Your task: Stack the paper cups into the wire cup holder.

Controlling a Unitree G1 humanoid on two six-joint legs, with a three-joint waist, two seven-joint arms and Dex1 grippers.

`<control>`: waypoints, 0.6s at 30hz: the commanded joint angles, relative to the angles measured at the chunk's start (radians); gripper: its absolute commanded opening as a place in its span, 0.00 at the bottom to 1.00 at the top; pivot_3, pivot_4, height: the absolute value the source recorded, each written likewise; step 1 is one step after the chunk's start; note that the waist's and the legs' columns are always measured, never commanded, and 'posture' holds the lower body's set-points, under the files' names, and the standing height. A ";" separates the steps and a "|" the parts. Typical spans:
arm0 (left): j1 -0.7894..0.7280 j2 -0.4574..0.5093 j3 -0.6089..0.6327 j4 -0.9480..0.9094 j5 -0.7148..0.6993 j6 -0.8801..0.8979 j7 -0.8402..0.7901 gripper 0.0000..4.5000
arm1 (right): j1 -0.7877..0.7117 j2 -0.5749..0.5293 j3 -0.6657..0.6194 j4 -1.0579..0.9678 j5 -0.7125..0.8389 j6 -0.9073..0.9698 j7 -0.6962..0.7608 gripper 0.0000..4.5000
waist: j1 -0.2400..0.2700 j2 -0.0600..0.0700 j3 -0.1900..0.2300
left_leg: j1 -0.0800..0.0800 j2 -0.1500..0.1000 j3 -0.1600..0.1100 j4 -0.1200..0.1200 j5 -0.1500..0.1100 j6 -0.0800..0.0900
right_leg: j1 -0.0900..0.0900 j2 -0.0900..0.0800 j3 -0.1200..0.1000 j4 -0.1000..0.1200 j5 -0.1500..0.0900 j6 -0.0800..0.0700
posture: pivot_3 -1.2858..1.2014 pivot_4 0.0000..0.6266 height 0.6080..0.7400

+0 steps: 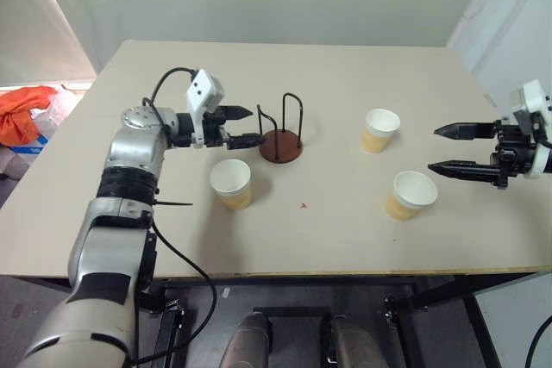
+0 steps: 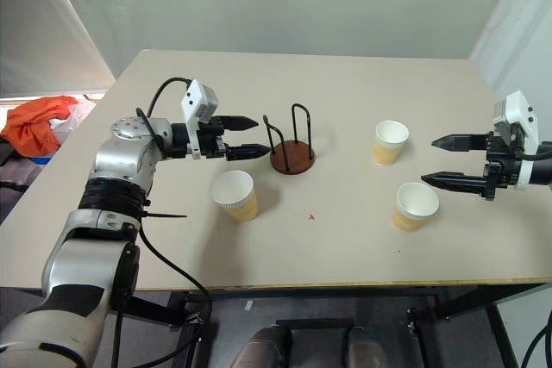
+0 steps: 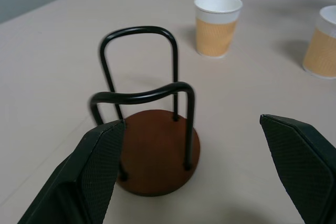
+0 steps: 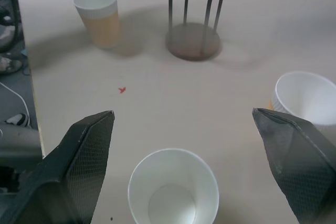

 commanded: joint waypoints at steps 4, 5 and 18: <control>-0.066 -0.095 -0.006 0.025 0.048 -0.045 0.110 1.00 | 0.047 -0.031 -0.088 -0.080 0.041 0.015 -0.043 0.99 | 0.007 0.000 0.000 | 0.000 -0.003 0.000 0.001 0.002 0.002 | 0.002 -0.001 0.001 0.000 0.000 0.003 | 0.52 0.24 1.00; -0.071 -0.108 -0.004 0.035 0.052 -0.052 0.123 1.00 | 0.056 -0.034 -0.092 -0.086 0.042 0.016 -0.049 0.99 | 0.007 0.000 0.000 | 0.000 -0.003 -0.001 0.001 0.002 0.003 | 0.002 -0.001 0.001 0.000 0.000 0.004 | 0.52 0.24 1.00; -0.124 -0.214 -0.028 0.194 0.119 -0.111 0.206 1.00 | 0.134 -0.053 -0.139 -0.128 0.057 0.019 -0.097 0.99 | 0.009 -0.001 0.000 | 0.000 -0.010 0.000 0.002 0.002 0.007 | 0.005 -0.003 0.006 -0.001 0.000 0.019 | 0.52 0.24 1.00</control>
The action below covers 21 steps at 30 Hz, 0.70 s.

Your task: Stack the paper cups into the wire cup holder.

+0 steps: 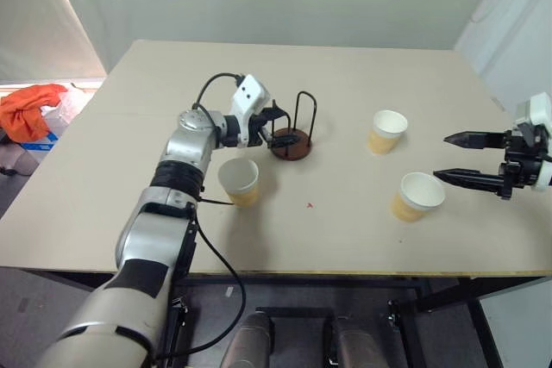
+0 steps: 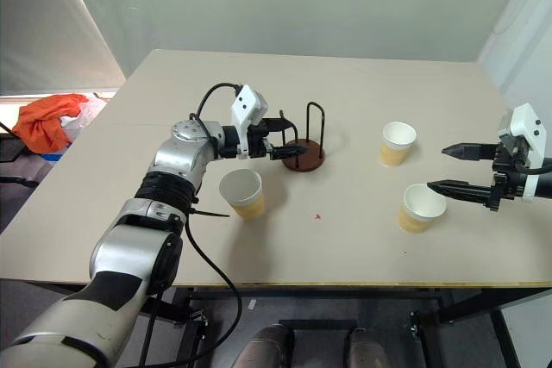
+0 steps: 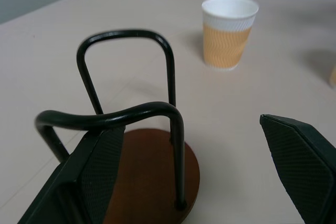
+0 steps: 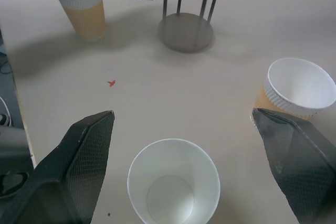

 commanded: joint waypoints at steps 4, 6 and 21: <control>-0.018 -0.036 -0.020 0.010 0.049 -0.037 0.024 1.00 | 0.016 -0.028 -0.071 -0.041 0.034 0.002 -0.020 0.99 | 0.002 0.000 0.000 | 0.000 -0.001 0.000 0.001 -0.001 0.001 | 0.001 0.000 0.002 0.000 -0.001 0.003 | 0.52 0.24 1.00; -0.025 -0.049 -0.015 0.022 0.052 -0.038 0.041 1.00 | 0.024 -0.028 -0.077 -0.044 0.036 0.000 -0.023 0.99 | 0.004 0.000 0.000 | 0.000 -0.002 0.000 0.002 -0.001 0.001 | 0.001 0.000 0.002 0.000 -0.002 0.004 | 0.52 0.24 1.00; -0.075 -0.084 0.014 0.077 0.058 -0.078 0.105 0.57 | 0.081 -0.029 -0.113 -0.067 0.050 -0.010 -0.052 1.00 | 0.007 0.000 0.000 | 0.000 -0.003 0.004 0.009 -0.006 0.007 | 0.004 0.002 0.005 -0.001 -0.003 0.007 | 0.52 0.24 1.00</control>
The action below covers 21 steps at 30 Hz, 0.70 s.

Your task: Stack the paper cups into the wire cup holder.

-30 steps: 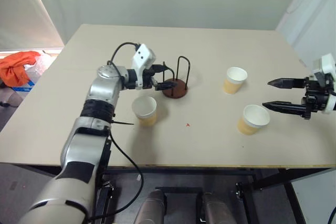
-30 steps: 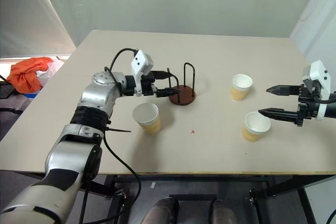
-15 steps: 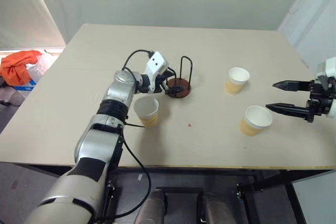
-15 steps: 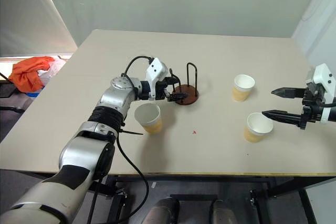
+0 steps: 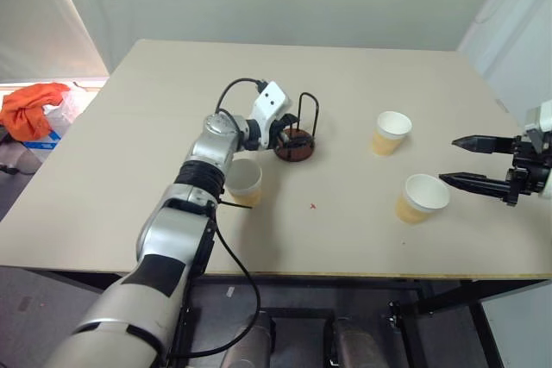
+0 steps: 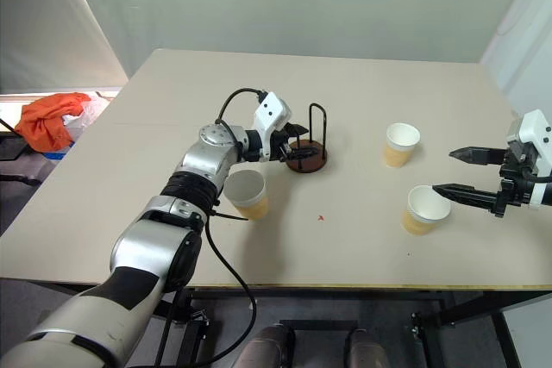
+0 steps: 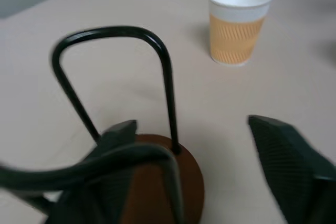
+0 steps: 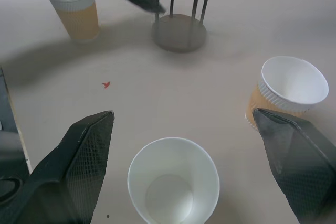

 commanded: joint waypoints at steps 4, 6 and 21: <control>-0.032 0.013 0.029 -0.017 -0.011 -0.011 -0.010 0.26 | -0.020 -0.021 -0.034 -0.005 0.010 -0.022 -0.007 1.00 | 0.000 0.000 0.000 | 0.000 -0.001 0.000 0.003 -0.001 0.001 | 0.001 0.000 0.001 0.000 -0.001 0.000 | 0.52 0.24 1.00; -0.022 0.008 0.038 -0.039 -0.027 0.006 -0.020 0.10 | -0.032 -0.018 -0.022 0.002 0.007 -0.029 -0.006 1.00 | 0.000 0.000 0.000 | 0.000 -0.001 0.001 0.004 -0.002 0.002 | 0.001 0.000 0.003 0.000 -0.001 0.000 | 0.52 0.24 1.00; 0.192 0.061 -0.064 -0.654 -0.150 0.283 -0.269 0.01 | -0.041 -0.041 0.024 -0.045 0.026 -0.039 0.071 1.00 | 0.000 0.000 0.000 | 0.002 -0.002 0.012 0.006 -0.004 -0.001 | 0.001 0.000 0.013 0.000 -0.003 0.013 | 0.52 0.24 1.00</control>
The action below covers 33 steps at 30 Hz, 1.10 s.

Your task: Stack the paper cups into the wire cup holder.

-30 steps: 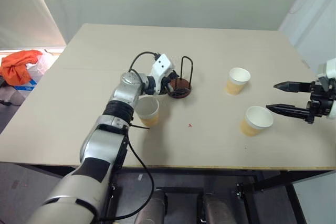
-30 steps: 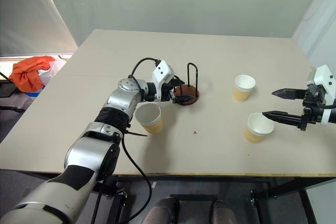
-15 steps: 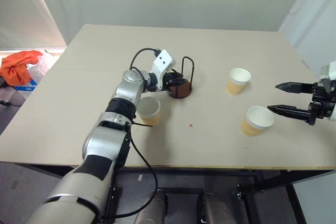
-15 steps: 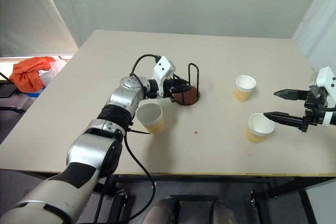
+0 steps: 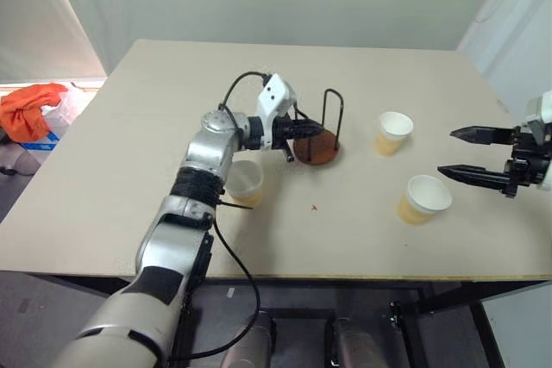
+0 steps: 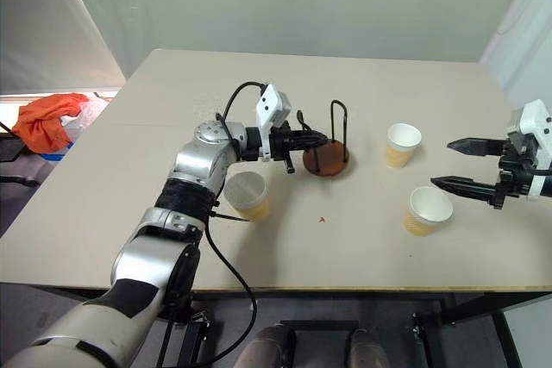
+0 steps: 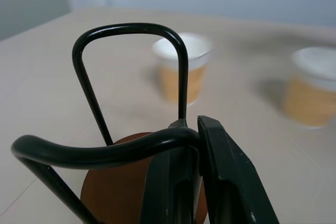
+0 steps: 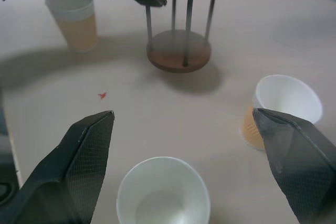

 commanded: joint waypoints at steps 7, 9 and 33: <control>0.214 0.146 -0.124 -0.529 -0.105 0.145 -0.177 0.01 | 0.062 -0.069 0.015 -0.216 0.032 0.000 0.064 1.00 | -0.002 0.000 0.000 | 0.001 0.002 0.004 0.001 -0.005 0.000 | -0.001 0.000 0.003 0.001 -0.004 -0.001 | 0.52 0.24 1.00; 0.226 0.159 -0.128 -0.553 -0.119 0.170 -0.173 0.01 | 0.067 -0.070 0.037 -0.268 0.035 0.007 0.064 1.00 | -0.001 0.000 0.000 | 0.001 0.002 0.003 0.001 -0.006 0.000 | -0.001 -0.002 0.003 0.001 -0.006 -0.004 | 0.52 0.24 1.00; 0.293 0.212 -0.203 -0.607 -0.066 0.226 -0.043 0.73 | 0.027 -0.098 0.146 -0.229 -0.077 -0.033 0.028 1.00 | -0.007 0.000 0.000 | 0.007 0.003 0.003 0.000 -0.013 0.010 | 0.003 -0.003 0.004 0.001 -0.003 -0.010 | 0.52 0.24 1.00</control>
